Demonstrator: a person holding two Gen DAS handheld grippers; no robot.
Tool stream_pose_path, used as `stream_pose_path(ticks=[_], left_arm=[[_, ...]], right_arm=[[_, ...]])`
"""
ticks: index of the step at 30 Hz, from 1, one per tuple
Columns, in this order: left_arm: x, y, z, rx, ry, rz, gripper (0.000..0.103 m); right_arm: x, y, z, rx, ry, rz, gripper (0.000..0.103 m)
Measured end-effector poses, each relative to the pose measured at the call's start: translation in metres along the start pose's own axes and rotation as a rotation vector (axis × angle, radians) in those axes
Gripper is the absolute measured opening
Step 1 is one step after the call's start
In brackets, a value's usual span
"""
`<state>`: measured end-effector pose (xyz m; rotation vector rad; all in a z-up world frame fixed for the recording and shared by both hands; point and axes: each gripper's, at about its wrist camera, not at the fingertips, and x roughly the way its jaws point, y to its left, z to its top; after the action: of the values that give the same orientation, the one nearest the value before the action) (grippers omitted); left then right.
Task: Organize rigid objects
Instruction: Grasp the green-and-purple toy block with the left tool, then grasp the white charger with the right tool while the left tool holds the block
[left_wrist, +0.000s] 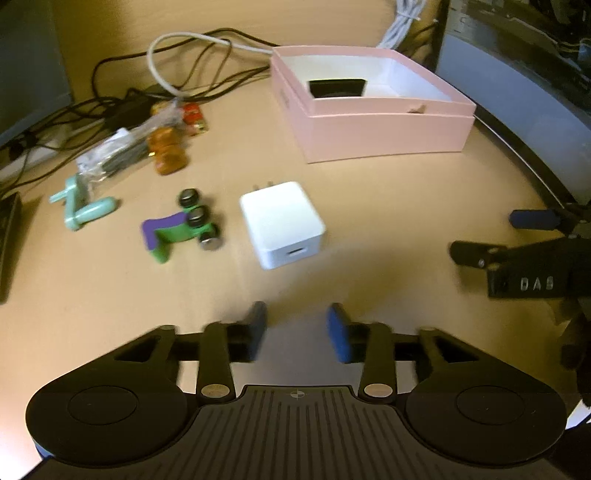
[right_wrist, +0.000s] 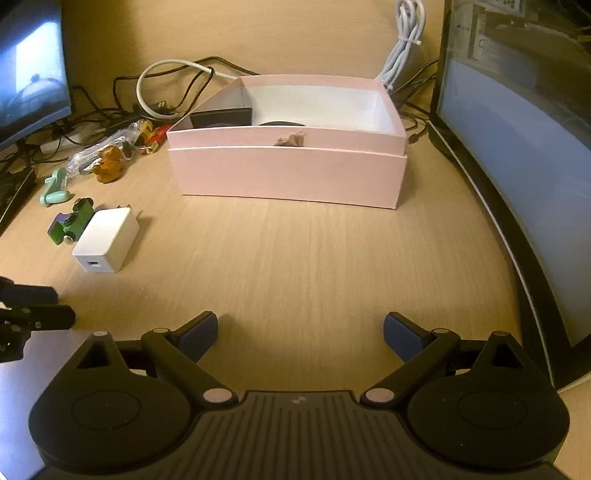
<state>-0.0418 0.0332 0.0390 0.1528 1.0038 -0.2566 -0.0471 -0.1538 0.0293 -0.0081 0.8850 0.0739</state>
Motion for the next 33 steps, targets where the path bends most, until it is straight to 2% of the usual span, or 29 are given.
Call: stream_pose_path(ticks=[1, 2, 3, 4, 6, 7, 9, 11, 13, 16, 19, 22, 26, 27, 29, 33], left_arm=[[0.002, -0.004, 0.002, 0.005, 0.007, -0.01, 0.07], [0.005, -0.009, 0.004, 0.005, 0.019, -0.024, 0.078], [0.008, -0.013, 0.005, 0.008, 0.028, -0.034, 0.091], [0.01, -0.017, 0.006, 0.012, 0.038, -0.039, 0.097], [0.012, -0.02, 0.008, -0.012, 0.04, -0.04, 0.097], [0.009, -0.016, 0.009, -0.059, 0.028, -0.06, 0.095], [-0.001, -0.009, 0.01, -0.148, -0.035, -0.053, 0.09], [-0.017, 0.001, 0.013, -0.204, -0.127, 0.019, 0.089], [-0.025, 0.018, 0.019, -0.28, -0.182, 0.098, 0.089], [-0.017, 0.051, 0.03, -0.418, -0.181, 0.18, 0.089], [-0.001, 0.068, 0.038, -0.475, -0.159, 0.201, 0.088], [0.014, 0.071, 0.045, -0.462, -0.143, 0.184, 0.088], [0.035, 0.073, 0.043, -0.415, -0.115, 0.223, 0.087], [0.038, 0.075, 0.041, -0.418, -0.114, 0.217, 0.083], [0.036, 0.073, 0.037, -0.367, -0.143, 0.204, 0.061], [0.027, 0.076, 0.033, -0.302, -0.108, 0.1, 0.059]], right_arm=[[-0.001, -0.001, -0.001, -0.012, -0.006, 0.006, 0.098], [-0.001, -0.001, -0.003, -0.027, -0.013, 0.011, 0.098], [-0.002, -0.001, -0.005, -0.036, -0.023, 0.014, 0.098], [-0.003, -0.002, -0.007, -0.04, -0.034, 0.019, 0.098], [-0.005, -0.002, -0.01, -0.049, -0.049, 0.025, 0.098], [-0.005, -0.003, -0.011, -0.053, -0.053, 0.031, 0.098], [-0.006, -0.004, -0.012, -0.061, -0.057, 0.041, 0.098], [-0.007, -0.005, -0.012, -0.065, -0.061, 0.05, 0.098], [-0.008, -0.005, -0.013, -0.066, -0.064, 0.056, 0.098], [-0.007, -0.006, -0.013, -0.064, -0.068, 0.06, 0.099], [-0.007, -0.005, -0.014, -0.066, -0.071, 0.059, 0.099], [-0.007, -0.004, -0.015, -0.069, -0.072, 0.056, 0.1], [-0.008, -0.003, -0.015, -0.068, -0.072, 0.056, 0.1], [-0.008, -0.003, -0.015, -0.069, -0.072, 0.056, 0.1], [-0.008, -0.004, -0.015, -0.07, -0.07, 0.058, 0.099], [-0.009, -0.002, -0.014, -0.077, -0.056, 0.062, 0.099]])
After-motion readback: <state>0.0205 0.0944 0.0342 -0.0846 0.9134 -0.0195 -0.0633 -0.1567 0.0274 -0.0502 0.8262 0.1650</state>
